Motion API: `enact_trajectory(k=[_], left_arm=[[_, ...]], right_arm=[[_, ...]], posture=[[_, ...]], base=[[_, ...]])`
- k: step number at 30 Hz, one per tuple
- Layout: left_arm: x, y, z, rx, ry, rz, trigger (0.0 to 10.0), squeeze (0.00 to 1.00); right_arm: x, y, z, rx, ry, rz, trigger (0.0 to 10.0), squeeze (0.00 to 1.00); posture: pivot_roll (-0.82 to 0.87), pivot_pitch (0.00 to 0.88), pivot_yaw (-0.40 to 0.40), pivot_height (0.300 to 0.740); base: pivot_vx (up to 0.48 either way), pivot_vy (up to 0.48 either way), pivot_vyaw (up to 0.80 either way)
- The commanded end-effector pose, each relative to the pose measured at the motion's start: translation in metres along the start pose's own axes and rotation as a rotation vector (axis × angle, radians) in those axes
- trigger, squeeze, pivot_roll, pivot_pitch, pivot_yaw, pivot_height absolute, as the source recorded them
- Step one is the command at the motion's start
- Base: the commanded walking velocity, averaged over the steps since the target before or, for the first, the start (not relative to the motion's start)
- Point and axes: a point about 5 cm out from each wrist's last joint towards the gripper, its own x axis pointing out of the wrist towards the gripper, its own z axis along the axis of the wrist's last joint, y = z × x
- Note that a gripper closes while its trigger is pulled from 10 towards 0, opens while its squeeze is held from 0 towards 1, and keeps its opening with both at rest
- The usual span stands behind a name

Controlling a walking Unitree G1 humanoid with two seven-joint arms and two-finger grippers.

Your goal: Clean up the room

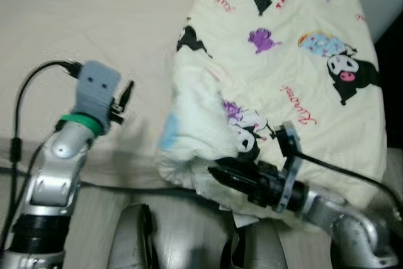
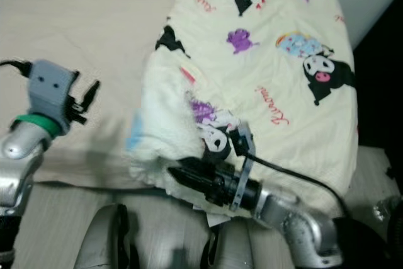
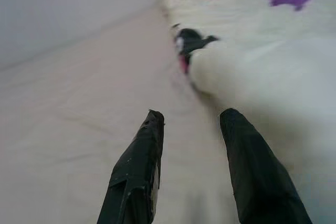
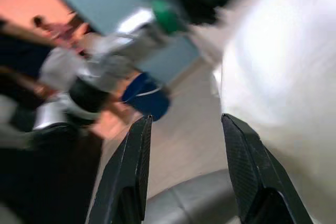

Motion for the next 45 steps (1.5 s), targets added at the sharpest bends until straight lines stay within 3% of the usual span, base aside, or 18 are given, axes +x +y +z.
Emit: enact_trajectory(k=[1, 8, 9, 10, 11, 12, 15, 16, 20, 23, 26, 27, 28, 29, 30, 33, 41, 45], left_arm=[[-0.003, -0.005, -0.001, -0.006, -0.005, -0.017, 10.0, 0.0], [-0.009, -0.012, -0.01, -0.056, 0.024, -0.017, 10.0, 0.0], [-0.011, -0.01, -0.015, -0.073, 0.042, 0.001, 10.0, 0.0], [-0.011, -0.01, -0.015, -0.073, 0.042, 0.001, 10.0, 0.0], [-0.012, -0.006, -0.022, -0.071, 0.068, 0.026, 10.0, 0.0], [-0.012, -0.006, -0.022, -0.071, 0.068, 0.026, 10.0, 0.0], [-0.01, -0.004, -0.034, -0.03, 0.113, 0.028, 10.0, 0.0], [-0.006, -0.013, -0.04, -0.016, 0.132, -0.006, 10.0, 0.0], [-0.003, -0.02, -0.041, -0.024, 0.134, -0.025, 10.0, 0.0], [-0.002, -0.026, -0.039, -0.032, 0.129, -0.036, 10.0, 0.0], [-0.003, -0.026, -0.039, -0.035, 0.131, -0.034, 10.0, 0.0], [-0.006, -0.025, -0.041, -0.037, 0.138, -0.028, 10.0, 0.0], [-0.006, -0.025, -0.041, -0.037, 0.138, -0.028, 10.0, 0.0], [-0.009, -0.024, -0.043, -0.037, 0.145, -0.021, 10.0, 0.0], [-0.009, -0.024, -0.043, -0.037, 0.145, -0.021, 10.0, 0.0], [-0.01, -0.023, -0.048, -0.036, 0.154, -0.013, 10.0, 0.0], [-0.005, -0.032, -0.044, -0.044, 0.136, -0.04, 10.0, 0.0], [-0.006, -0.034, -0.044, -0.048, 0.135, -0.048, 10.0, 0.0]], right_arm=[[-0.005, -0.001, -0.004, 0.003, 0.05, -0.004, 10.0, 0.0], [-0.031, -0.04, 0.014, -0.059, -0.052, -0.345, 10.0, 0.0], [-0.041, -0.058, 0.011, -0.037, -0.113, -0.535, 10.0, 0.0], [-0.041, -0.058, 0.011, -0.037, -0.113, -0.535, 10.0, 0.0], [-0.052, -0.076, -0.004, 0.005, -0.149, -0.738, 10.0, 0.0], [-0.052, -0.076, -0.004, 0.005, -0.149, -0.738, 10.0, 0.0], [-0.059, -0.095, -0.046, 0.134, -0.152, -0.943, 10.0, 0.0], [-0.053, -0.107, -0.074, 0.27, -0.16, -0.967, 10.0, 0.0], [-0.055, -0.117, -0.086, 0.361, -0.18, -1.016, 10.0, 0.0], [-0.088, -0.129, -0.101, 0.502, -0.238, -1.253, 10.0, 0.0], [-0.112, -0.13, -0.109, 0.549, -0.256, -1.419, 10.0, 0.0], [-0.139, -0.126, -0.116, 0.564, -0.261, -1.599, 10.0, 0.0], [-0.139, -0.126, -0.116, 0.564, -0.261, -1.599, 10.0, 0.0], [-0.16, -0.12, -0.12, 0.572, -0.271, -1.728, 10.0, 0.0], [-0.16, -0.12, -0.12, 0.572, -0.271, -1.728, 10.0, 0.0], [-0.208, -0.101, -0.126, 0.497, -0.282, -1.983, 10.0, 0.0], [-0.239, -0.081, -0.127, 0.3, -0.082, -2.128, 10.0, 0.0], [-0.236, -0.082, -0.117, 0.204, -0.102, -2.073, 10.0, 0.0]], posture=[[0.07, 0.134, 0.011, 0.585], [0.06, 0.13, -0.007, 0.585], [0.05, 0.131, -0.002, 0.585], [0.05, 0.131, -0.002, 0.585], [0.04, 0.132, 0.012, 0.585], [0.04, 0.132, 0.012, 0.585], [0.04, 0.136, 0.038, 0.585], [0.03, 0.134, 0.051, 0.585], [0.03, 0.141, 0.06, 0.585], [0.03, 0.154, 0.064, 0.585], [0.04, 0.159, 0.058, 0.585], [0.04, 0.165, 0.054, 0.585], [0.04, 0.165, 0.054, 0.585], [0.03, 0.172, 0.05, 0.585], [0.03, 0.172, 0.05, 0.585], [0.02, 0.179, 0.051, 0.585], [-0.01, 0.182, 0.05, 0.585], [-0.02, 0.187, 0.053, 0.585]], base=[[0.0, 0.0, 0.0], [0.0, 0.0, 0.0], [0.0, 0.0, 0.0], [0.0, 0.0, 0.0], [0.0, 0.0, 0.0], [0.0, 0.0, 0.0], [0.0, 0.0, 0.0], [0.0, 0.0, 0.0], [0.0, 0.0, 0.0], [0.0, 0.0, 0.0], [0.0, 0.0, 0.0], [0.0, 0.0, 0.0], [0.0, 0.0, 0.0], [0.0, 0.0, 0.0], [0.0, 0.0, 0.0], [0.0, 0.0, 0.0], [0.0, 0.0, 0.0], [0.0, 0.0, 0.0]])
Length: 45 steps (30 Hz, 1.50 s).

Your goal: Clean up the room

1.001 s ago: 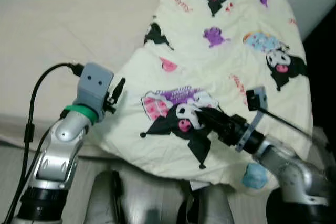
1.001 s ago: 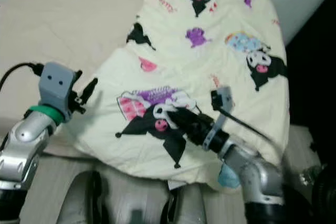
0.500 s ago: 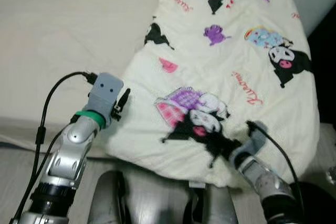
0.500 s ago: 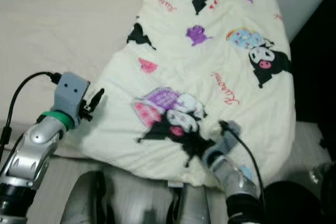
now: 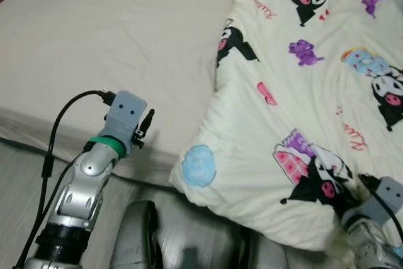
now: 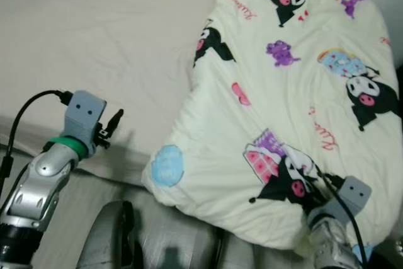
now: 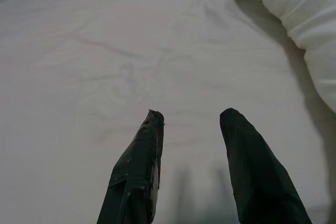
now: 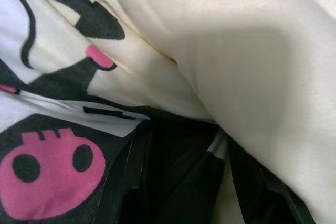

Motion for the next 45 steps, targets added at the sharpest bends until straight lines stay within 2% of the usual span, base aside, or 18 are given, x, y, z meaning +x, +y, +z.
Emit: enact_trajectory(k=[1, 2, 3, 5, 6, 9, 13, 15, 17, 21, 25, 26, 27, 28, 29, 31, 40, 45], left_arm=[[-0.002, -0.006, -0.005, -0.004, 0.016, -0.022, 10.0, 0.0], [-0.003, -0.009, -0.005, -0.007, 0.017, -0.032, 10.0, 0.0], [-0.003, -0.009, -0.005, -0.007, 0.017, -0.032, 10.0, 0.0], [-0.004, -0.013, -0.005, -0.013, 0.015, -0.046, 10.0, 0.0], [-0.004, -0.013, -0.005, -0.013, 0.015, -0.046, 10.0, 0.0], [-0.003, -0.018, -0.002, -0.023, 0.002, -0.064, 10.0, 0.0], [-0.003, -0.019, -0.001, -0.025, -0.001, -0.068, 10.0, 0.0], [-0.003, -0.02, 0.0, -0.025, -0.004, -0.071, 10.0, 0.0], [-0.003, -0.02, -0.001, -0.025, -0.004, -0.072, 10.0, 0.0], [-0.003, -0.02, -0.001, -0.024, -0.002, -0.073, 10.0, 0.0], [-0.003, -0.021, -0.001, -0.026, -0.002, -0.075, 10.0, 0.0], [-0.003, -0.022, -0.001, -0.026, -0.002, -0.075, 10.0, 0.0], [-0.003, -0.022, -0.001, -0.026, -0.002, -0.075, 10.0, 0.0], [-0.002, -0.022, -0.001, -0.027, -0.002, -0.076, 10.0, 0.0], [-0.002, -0.022, -0.001, -0.027, -0.002, -0.076, 10.0, 0.0], [-0.001, -0.023, -0.001, -0.028, 0.0, -0.078, 10.0, 0.0], [0.0, -0.019, 0.0, -0.022, 0.004, -0.068, 10.0, 0.0], [-0.003, -0.017, 0.0, -0.019, 0.007, -0.062, 10.0, 0.0]], right_arm=[[-0.004, -0.024, -0.012, -0.04, 0.032, -0.068, 10.0, 0.0], [-0.009, 0.002, -0.008, -0.1, 0.011, 0.124, 10.0, 0.0], [-0.009, 0.002, -0.008, -0.1, 0.011, 0.124, 10.0, 0.0], [-0.029, 0.054, -0.004, -0.132, -0.02, 0.487, 10.0, 0.0], [-0.029, 0.054, -0.004, -0.132, -0.02, 0.487, 10.0, 0.0], [-0.061, 0.11, 0.011, 0.051, -0.095, 0.842, 10.0, 0.0], [-0.07, 0.123, 0.02, 0.125, -0.126, 0.925, 10.0, 0.0], [-0.094, 0.143, 0.041, 0.277, -0.177, 1.114, 10.0, 0.0], [-0.103, 0.145, 0.053, 0.329, -0.225, 1.166, 10.0, 0.0], [-0.109, 0.135, 0.067, 0.422, -0.312, 1.129, 10.0, 0.0], [-0.094, 0.104, 0.064, 0.457, -0.377, 0.892, 10.0, 0.0], [-0.085, 0.082, 0.059, 0.433, -0.404, 0.722, 10.0, 0.0], [-0.085, 0.082, 0.059, 0.433, -0.404, 0.722, 10.0, 0.0], [-0.076, 0.057, 0.05, 0.364, -0.421, 0.547, 10.0, 0.0], [-0.076, 0.057, 0.05, 0.364, -0.421, 0.547, 10.0, 0.0], [-0.056, 0.023, 0.034, 0.248, -0.387, 0.36, 10.0, 0.0], [-0.01, 0.008, 0.013, 0.233, -0.177, 0.186, 10.0, 0.0], [-0.001, 0.014, -0.002, 0.271, -0.055, 0.23, 10.0, 0.0]], posture=[[-0.02, 0.187, 0.053, 0.585], [-0.02, 0.188, 0.055, 0.585], [-0.02, 0.188, 0.055, 0.585], [-0.02, 0.188, 0.057, 0.585], [-0.02, 0.188, 0.057, 0.585], [-0.01, 0.188, 0.057, 0.585], [0.0, 0.187, 0.056, 0.585], [0.0, 0.188, 0.059, 0.585], [0.0, 0.189, 0.056, 0.585], [-0.01, 0.19, 0.054, 0.585], [-0.01, 0.192, 0.05, 0.585], [-0.01, 0.194, 0.051, 0.585], [-0.01, 0.194, 0.051, 0.585], [-0.01, 0.194, 0.051, 0.585], [-0.01, 0.194, 0.051, 0.585], [-0.02, 0.197, 0.066, 0.585], [0.01, 0.206, 0.066, 0.585], [0.03, 0.216, 0.077, 0.585]], base=[[0.0, 0.0, 0.0], [0.0, 0.0, 0.0], [0.0, 0.0, 0.0], [0.0, 0.0, 0.0], [0.0, 0.0, 0.0], [0.0, 0.0, 0.0], [0.0, 0.0, 0.0], [0.0, 0.0, 0.0], [0.0, 0.0, 0.0], [0.0, 0.0, 0.0], [0.0, 0.0, 0.0], [0.0, 0.0, 0.0], [0.0, 0.0, 0.0], [0.0, 0.0, 0.0], [0.0, 0.0, 0.0], [0.0, 0.0, 0.0], [0.0, 0.0, 0.0], [0.0, 0.0, 0.0]])
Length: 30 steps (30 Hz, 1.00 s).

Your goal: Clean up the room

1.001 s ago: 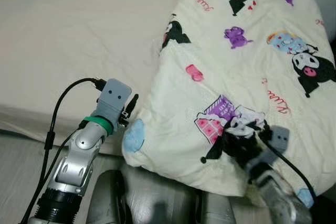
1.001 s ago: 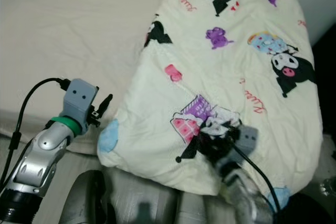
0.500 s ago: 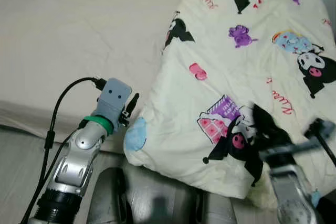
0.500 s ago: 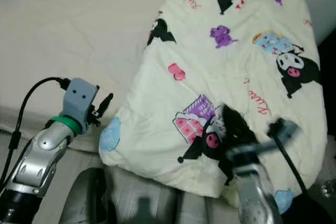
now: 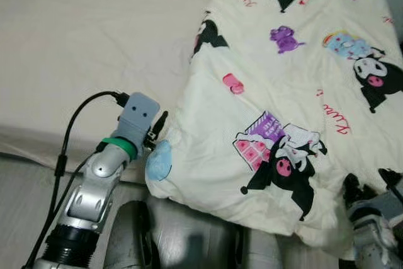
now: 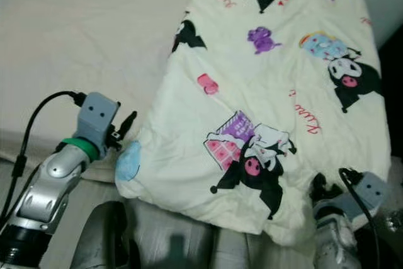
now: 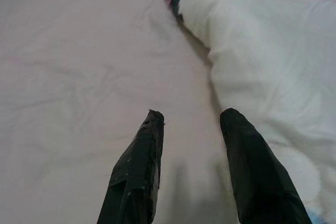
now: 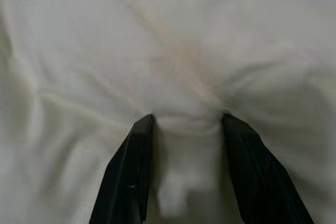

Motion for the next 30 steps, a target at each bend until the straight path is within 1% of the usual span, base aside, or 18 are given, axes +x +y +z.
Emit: enact_trajectory(k=[1, 2, 3, 4, 5, 6, 8, 9, 11, 12, 13, 18, 20, 23, 25, 28, 29, 30], left_arm=[[-0.005, -0.002, -0.006, -0.003, 0.027, -0.006, 10.0, 0.0], [-0.005, -0.002, -0.006, -0.003, 0.027, -0.006, 10.0, 0.0], [-0.006, -0.001, -0.007, 0.0, 0.029, -0.006, 10.0, 0.0], [-0.007, 0.001, -0.007, 0.002, 0.031, -0.002, 10.0, 0.0], [-0.007, 0.001, -0.007, 0.002, 0.031, -0.002, 10.0, 0.0], [-0.008, 0.002, -0.008, 0.003, 0.035, 0.006, 10.0, 0.0], [-0.008, 0.004, -0.01, 0.002, 0.04, 0.016, 10.0, 0.0], [-0.008, 0.004, -0.01, 0.002, 0.04, 0.016, 10.0, 0.0], [-0.007, 0.003, -0.01, 0.0, 0.039, 0.016, 10.0, 0.0], [-0.007, 0.003, -0.01, 0.0, 0.039, 0.016, 10.0, 0.0], [-0.007, 0.003, -0.009, -0.001, 0.039, 0.014, 10.0, 0.0], [-0.006, 0.004, -0.009, 0.0, 0.04, 0.013, 10.0, 0.0], [-0.005, 0.007, -0.009, 0.002, 0.04, 0.02, 10.0, 0.0], [-0.005, 0.008, -0.009, 0.003, 0.04, 0.023, 10.0, 0.0], [-0.005, 0.008, -0.009, 0.003, 0.04, 0.023, 10.0, 0.0], [-0.009, 0.008, -0.011, -0.053, 0.056, -0.022, 10.0, 0.0], [-0.009, 0.008, -0.011, -0.053, 0.056, -0.022, 10.0, 0.0], [-0.013, 0.006, -0.012, -0.12, 0.082, -0.092, 10.0, 0.0]], right_arm=[[-0.005, -0.016, -0.02, -0.028, 0.113, -0.054, 10.0, 0.0], [-0.005, -0.016, -0.02, -0.028, 0.113, -0.054, 10.0, 0.0], [-0.005, -0.025, -0.02, -0.047, 0.12, -0.116, 10.0, 0.0], [-0.008, -0.043, -0.013, -0.078, 0.093, -0.243, 10.0, 0.0], [-0.008, -0.043, -0.013, -0.078, 0.093, -0.243, 10.0, 0.0], [-0.01, -0.054, -0.008, -0.093, 0.071, -0.331, 10.0, 0.0], [-0.025, -0.091, 0.008, -0.133, 0.011, -0.579, 10.0, 0.0], [-0.025, -0.091, 0.008, -0.133, 0.011, -0.579, 10.0, 0.0], [-0.038, -0.119, 0.025, -0.194, -0.039, -0.735, 10.0, 0.0], [-0.038, -0.119, 0.025, -0.194, -0.039, -0.735, 10.0, 0.0], [-0.043, -0.13, 0.034, -0.213, -0.067, -0.783, 10.0, 0.0], [-0.053, -0.148, 0.055, -0.247, -0.12, -0.874, 10.0, 0.0], [-0.058, -0.158, 0.077, -0.268, -0.183, -0.92, 10.0, 0.0], [-0.051, -0.149, 0.088, -0.277, -0.246, -0.865, 10.0, 0.0], [-0.051, -0.149, 0.088, -0.277, -0.246, -0.865, 10.0, 0.0], [-0.02, -0.083, 0.093, -0.292, -0.4, -0.473, 10.0, 0.0], [-0.02, -0.083, 0.093, -0.292, -0.4, -0.473, 10.0, 0.0], [-0.013, -0.055, 0.09, -0.296, -0.44, -0.338, 10.0, 0.0]], posture=[[0.03, 0.214, 0.075, 0.585], [0.03, 0.214, 0.075, 0.585], [0.04, 0.212, 0.069, 0.585], [0.04, 0.211, 0.068, 0.585], [0.04, 0.211, 0.068, 0.585], [0.03, 0.21, 0.065, 0.585], [0.03, 0.208, 0.063, 0.585], [0.03, 0.208, 0.063, 0.585], [0.03, 0.208, 0.066, 0.585], [0.03, 0.208, 0.066, 0.585], [0.02, 0.207, 0.069, 0.585], [0.02, 0.205, 0.069, 0.585], [0.02, 0.2, 0.065, 0.585], [0.02, 0.199, 0.063, 0.585], [0.02, 0.199, 0.063, 0.585], [0.02, 0.198, 0.062, 0.585], [0.02, 0.198, 0.062, 0.585], [0.02, 0.196, 0.061, 0.585]], base=[[0.0, 0.0, 0.0], [0.0, 0.0, 0.0], [0.0, 0.0, 0.0], [0.0, 0.0, 0.0], [0.0, 0.0, 0.0], [0.0, 0.0, 0.0], [0.0, 0.0, 0.0], [0.0, 0.0, 0.0], [0.0, 0.0, 0.0], [0.0, 0.0, 0.0], [0.0, 0.0, 0.0], [0.0, 0.0, 0.0], [0.0, 0.0, 0.0], [0.0, 0.0, 0.0], [0.0, 0.0, 0.0], [0.0, 0.0, 0.0], [0.0, 0.0, 0.0], [0.0, 0.0, 0.0]])
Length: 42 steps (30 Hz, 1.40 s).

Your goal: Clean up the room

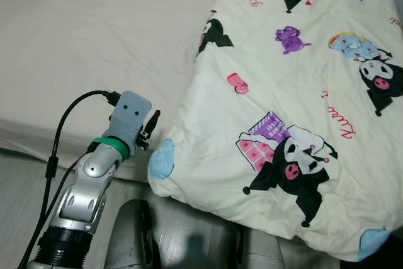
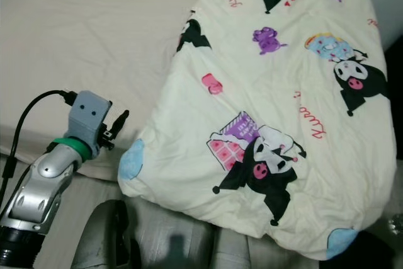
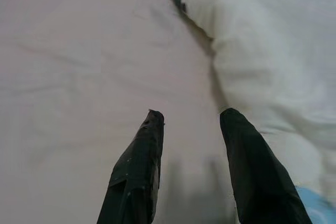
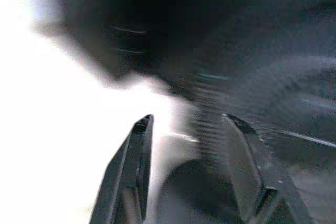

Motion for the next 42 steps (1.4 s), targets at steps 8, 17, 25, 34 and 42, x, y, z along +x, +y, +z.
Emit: enact_trajectory(k=[8, 17, 25, 34, 42], left_arm=[[-0.03, -0.032, -0.027, -0.256, 0.169, -0.365, 10.0, 0.0], [-0.007, -0.058, -0.051, 0.051, 0.17, -0.23, 10.0, 0.0], [-0.018, -0.029, -0.08, 0.38, 0.368, -0.168, 10.0, 0.0], [-0.057, -0.004, -0.092, 0.157, 0.46, -0.292, 10.0, 0.0], [-0.032, 0.03, -0.026, -0.046, 0.04, 0.039, 10.0, 0.0]], right_arm=[[-0.033, 0.11, 0.02, 0.113, -0.142, 0.439, 10.0, 0.0], [-0.043, 0.139, 0.021, 0.128, -0.132, 0.544, 10.0, 0.0], [-0.05, 0.145, 0.016, 0.13, -0.101, 0.581, 10.0, 0.0], [-0.047, 0.146, 0.013, 0.139, -0.078, 0.568, 10.0, 0.0], [-0.053, 0.165, 0.03, 0.183, -0.119, 0.697, 10.0, 0.0]], posture=[[0.03, 0.183, 0.045, 0.585], [0.03, 0.177, 0.02, 0.585], [0.04, 0.169, 0.029, 0.585], [0.06, 0.141, 0.027, 0.585], [0.06, 0.111, 0.007, 0.585]], base=[[0.0, 0.0, 0.0], [0.0, 0.0, 0.0], [0.0, 0.0, 0.0], [0.0, 0.0, 0.0], [0.0, 0.0, 0.0]])
